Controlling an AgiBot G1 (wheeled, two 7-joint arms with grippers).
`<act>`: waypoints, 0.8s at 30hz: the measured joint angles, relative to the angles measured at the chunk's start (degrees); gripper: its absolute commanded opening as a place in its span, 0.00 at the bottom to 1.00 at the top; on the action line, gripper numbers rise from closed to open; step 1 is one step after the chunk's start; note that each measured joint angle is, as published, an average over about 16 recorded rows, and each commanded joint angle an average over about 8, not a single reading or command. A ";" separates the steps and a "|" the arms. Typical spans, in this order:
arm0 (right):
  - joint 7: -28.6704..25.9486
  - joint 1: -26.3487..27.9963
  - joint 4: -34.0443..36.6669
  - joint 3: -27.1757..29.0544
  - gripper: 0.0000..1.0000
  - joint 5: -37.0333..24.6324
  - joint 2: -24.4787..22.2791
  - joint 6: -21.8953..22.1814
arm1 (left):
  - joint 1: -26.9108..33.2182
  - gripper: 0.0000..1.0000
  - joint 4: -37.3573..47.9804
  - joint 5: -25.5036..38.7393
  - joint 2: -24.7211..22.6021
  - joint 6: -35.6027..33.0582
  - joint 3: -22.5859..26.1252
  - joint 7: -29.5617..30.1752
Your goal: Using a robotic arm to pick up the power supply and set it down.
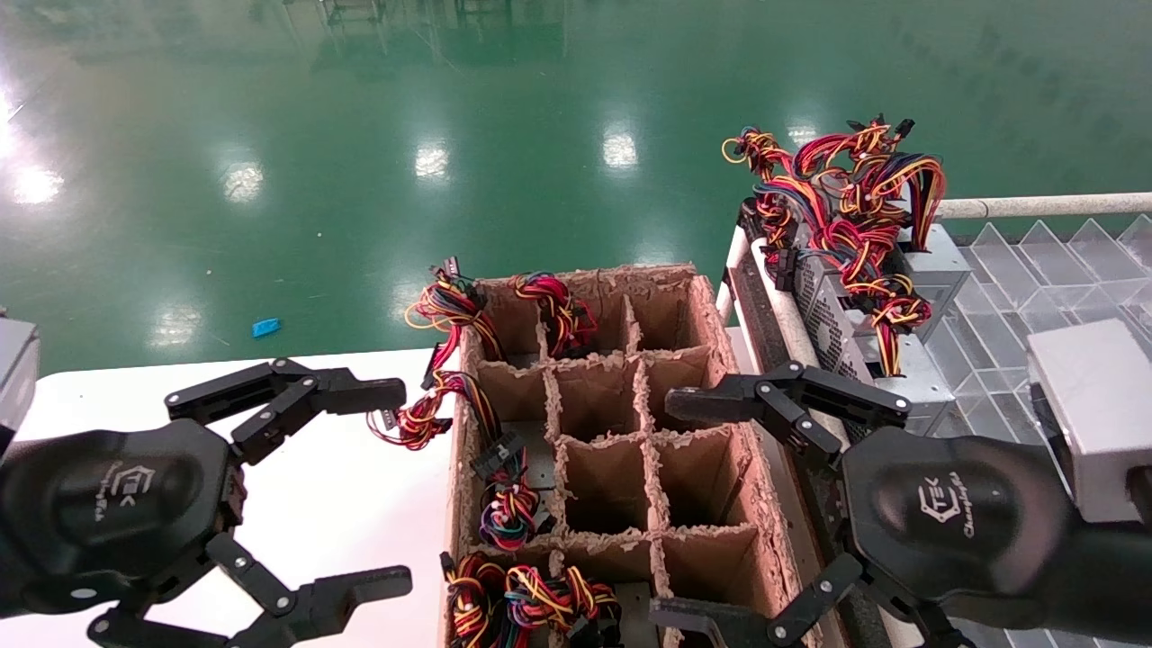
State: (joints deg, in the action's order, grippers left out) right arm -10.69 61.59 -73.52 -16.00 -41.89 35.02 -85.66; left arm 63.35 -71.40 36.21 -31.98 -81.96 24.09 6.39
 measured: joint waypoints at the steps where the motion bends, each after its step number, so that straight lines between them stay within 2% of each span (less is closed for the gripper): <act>1: 0.00 0.00 0.00 0.00 1.00 0.00 0.00 0.00 | 0.00 1.00 0.00 0.00 0.00 0.00 0.00 0.00; 16: 0.00 0.00 0.00 0.00 1.00 0.00 0.00 0.00 | 0.00 1.00 0.00 0.00 0.00 0.00 0.00 0.00; 17: 0.00 0.00 0.00 0.00 1.00 0.00 0.00 0.00 | 0.00 0.96 0.00 0.00 0.00 0.00 0.00 0.00; 18: 0.00 0.00 0.00 0.00 1.00 0.00 0.00 0.00 | 0.00 0.89 0.00 0.00 0.00 0.00 0.00 0.00; 24: 0.00 0.00 0.00 0.00 1.00 0.00 0.00 0.00 | 0.00 0.14 0.00 0.00 0.00 0.00 0.00 0.00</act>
State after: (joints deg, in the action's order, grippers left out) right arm -10.69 61.59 -73.52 -16.00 -41.89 35.01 -85.66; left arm 63.35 -71.40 36.21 -31.98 -81.96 24.09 6.39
